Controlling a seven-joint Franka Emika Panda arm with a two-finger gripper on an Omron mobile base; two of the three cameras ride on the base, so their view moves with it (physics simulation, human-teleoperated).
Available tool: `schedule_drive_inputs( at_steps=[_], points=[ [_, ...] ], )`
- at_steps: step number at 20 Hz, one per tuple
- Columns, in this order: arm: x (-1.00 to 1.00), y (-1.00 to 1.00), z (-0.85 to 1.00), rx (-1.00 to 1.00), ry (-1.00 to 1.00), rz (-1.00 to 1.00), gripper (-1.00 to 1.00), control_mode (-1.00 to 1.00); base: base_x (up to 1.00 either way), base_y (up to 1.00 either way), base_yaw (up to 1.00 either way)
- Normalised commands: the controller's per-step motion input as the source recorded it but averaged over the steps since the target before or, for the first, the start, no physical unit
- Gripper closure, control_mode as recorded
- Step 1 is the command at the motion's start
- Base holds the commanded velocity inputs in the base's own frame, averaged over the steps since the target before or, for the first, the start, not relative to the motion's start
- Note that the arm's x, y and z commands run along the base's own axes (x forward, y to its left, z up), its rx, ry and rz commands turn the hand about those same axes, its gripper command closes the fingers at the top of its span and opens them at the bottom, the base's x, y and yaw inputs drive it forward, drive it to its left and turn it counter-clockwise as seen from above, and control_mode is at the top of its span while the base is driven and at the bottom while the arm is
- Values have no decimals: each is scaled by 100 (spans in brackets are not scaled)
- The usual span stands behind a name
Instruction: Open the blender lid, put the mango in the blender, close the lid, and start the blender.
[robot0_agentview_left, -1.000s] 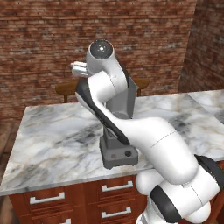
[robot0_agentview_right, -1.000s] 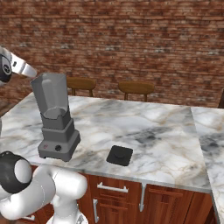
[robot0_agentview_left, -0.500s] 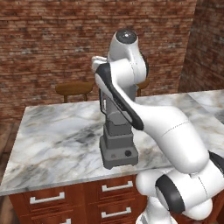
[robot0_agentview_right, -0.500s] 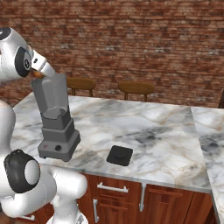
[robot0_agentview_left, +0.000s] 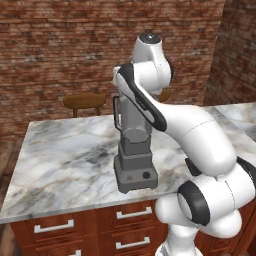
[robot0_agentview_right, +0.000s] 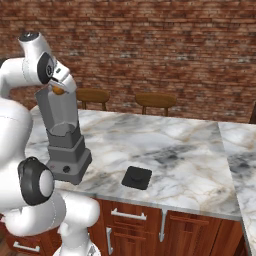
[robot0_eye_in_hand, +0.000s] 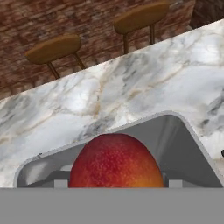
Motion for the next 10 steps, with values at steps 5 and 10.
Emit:
schedule_drive_inputs(
  at_steps=[5,10],
  points=[
    [23,0,-58,0,18,2,100,-100,0,0,0],
    [2,0,-58,0,15,7,100,-100,0,0,0]
  ],
)
